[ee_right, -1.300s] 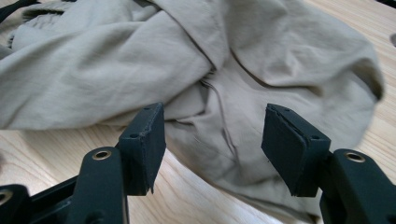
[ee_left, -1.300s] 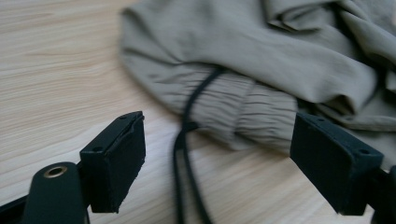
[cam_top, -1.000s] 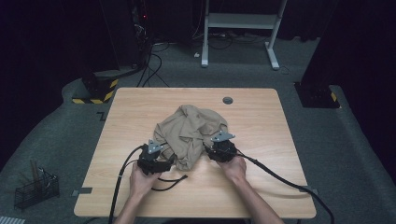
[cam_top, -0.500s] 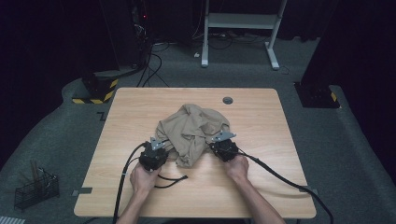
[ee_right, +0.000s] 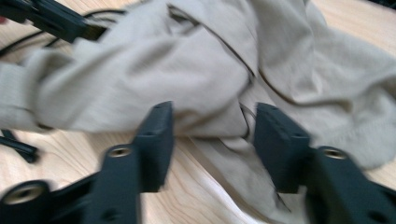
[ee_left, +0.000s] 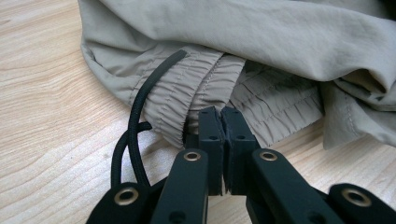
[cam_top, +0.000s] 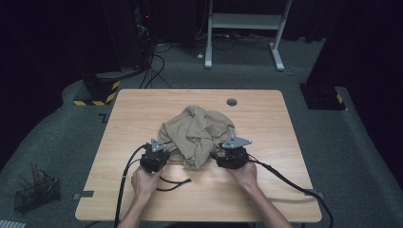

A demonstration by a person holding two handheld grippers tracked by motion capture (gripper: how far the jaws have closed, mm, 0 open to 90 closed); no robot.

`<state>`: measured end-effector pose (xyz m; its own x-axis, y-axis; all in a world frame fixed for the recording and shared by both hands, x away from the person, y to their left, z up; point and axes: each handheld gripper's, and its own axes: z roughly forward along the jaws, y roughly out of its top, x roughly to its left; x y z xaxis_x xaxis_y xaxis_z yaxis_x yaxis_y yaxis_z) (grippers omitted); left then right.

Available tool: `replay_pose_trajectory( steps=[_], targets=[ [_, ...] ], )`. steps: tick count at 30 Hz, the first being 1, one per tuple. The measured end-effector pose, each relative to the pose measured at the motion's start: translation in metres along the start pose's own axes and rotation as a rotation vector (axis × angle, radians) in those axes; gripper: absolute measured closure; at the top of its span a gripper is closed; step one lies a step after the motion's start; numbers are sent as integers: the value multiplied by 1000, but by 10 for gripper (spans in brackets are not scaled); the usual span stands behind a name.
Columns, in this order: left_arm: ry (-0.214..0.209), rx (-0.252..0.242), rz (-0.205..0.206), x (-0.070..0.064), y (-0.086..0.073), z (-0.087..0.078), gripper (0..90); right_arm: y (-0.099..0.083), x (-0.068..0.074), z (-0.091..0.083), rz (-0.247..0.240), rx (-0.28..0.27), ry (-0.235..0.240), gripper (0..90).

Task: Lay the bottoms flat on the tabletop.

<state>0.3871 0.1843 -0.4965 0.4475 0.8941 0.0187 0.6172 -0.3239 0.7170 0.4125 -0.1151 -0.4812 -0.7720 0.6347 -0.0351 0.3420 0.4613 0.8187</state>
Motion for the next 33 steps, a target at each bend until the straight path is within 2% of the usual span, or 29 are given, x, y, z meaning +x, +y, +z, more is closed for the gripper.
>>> replay_pose_trajectory(
  steps=[1,4,7,8,9,10,12,13,16,20,21,23,24,25,26,27,28,29,30,31,32,33],
  targets=[
    [0,2,3,0,0,0,878,0,0,0,0,0,0,421],
    [-1,2,2,0,0,0,879,7,12,1,-52,-23,14,385],
    [-5,-2,-3,0,1,1,880,12,21,10,-80,0,23,371],
    [-8,-1,-3,0,1,2,881,11,23,21,-75,28,17,422],
    [-10,0,-3,0,1,2,881,11,23,21,-75,28,17,422],
    [-12,-1,-3,0,1,2,881,8,20,27,-58,50,12,480],
    [-17,-3,-6,0,1,1,882,4,16,38,-47,99,-1,651],
    [-18,-4,-9,1,1,1,883,0,14,44,-58,122,-13,850],
    [-22,-12,-13,2,1,0,883,0,15,43,-67,111,-21,886],
    [-23,-28,-23,5,1,-5,885,7,15,29,-103,62,-46,892],
    [-23,-32,-30,7,1,-7,886,8,12,24,-95,44,-50,892],
    [-22,-42,-47,11,0,-10,887,12,-2,6,-45,-6,-73,892],
    [-20,-46,-53,14,-1,-12,887,12,-8,1,-22,-19,-82,892],
    [-17,-51,-60,16,-2,-14,887,12,-8,1,-22,-19,-82,892],
    [-15,-56,-65,19,-2,-15,888,13,-14,-4,-2,-29,-95,893],
    [-11,-61,-71,21,-2,-17,888,11,-27,-12,29,-39,-131,893],
    [-7,-68,-76,23,-3,-19,888,11,-27,-12,29,-39,-131,893],
    [-4,-73,-81,25,-3,-21,888,10,-32,-16,49,-38,-152,893],
    [-1,-79,-87,28,-3,-23,888,6,-44,-21,75,-26,-191,893],
    [1,-83,-94,30,-3,-24,888,6,-44,-21,75,-26,-191,893],
    [5,-89,-99,33,-3,-26,888,0,-55,-22,101,2,-235,893],
    [12,-94,-104,36,-2,-27,888,0,-55,-22,101,2,-235,893]
  ],
)
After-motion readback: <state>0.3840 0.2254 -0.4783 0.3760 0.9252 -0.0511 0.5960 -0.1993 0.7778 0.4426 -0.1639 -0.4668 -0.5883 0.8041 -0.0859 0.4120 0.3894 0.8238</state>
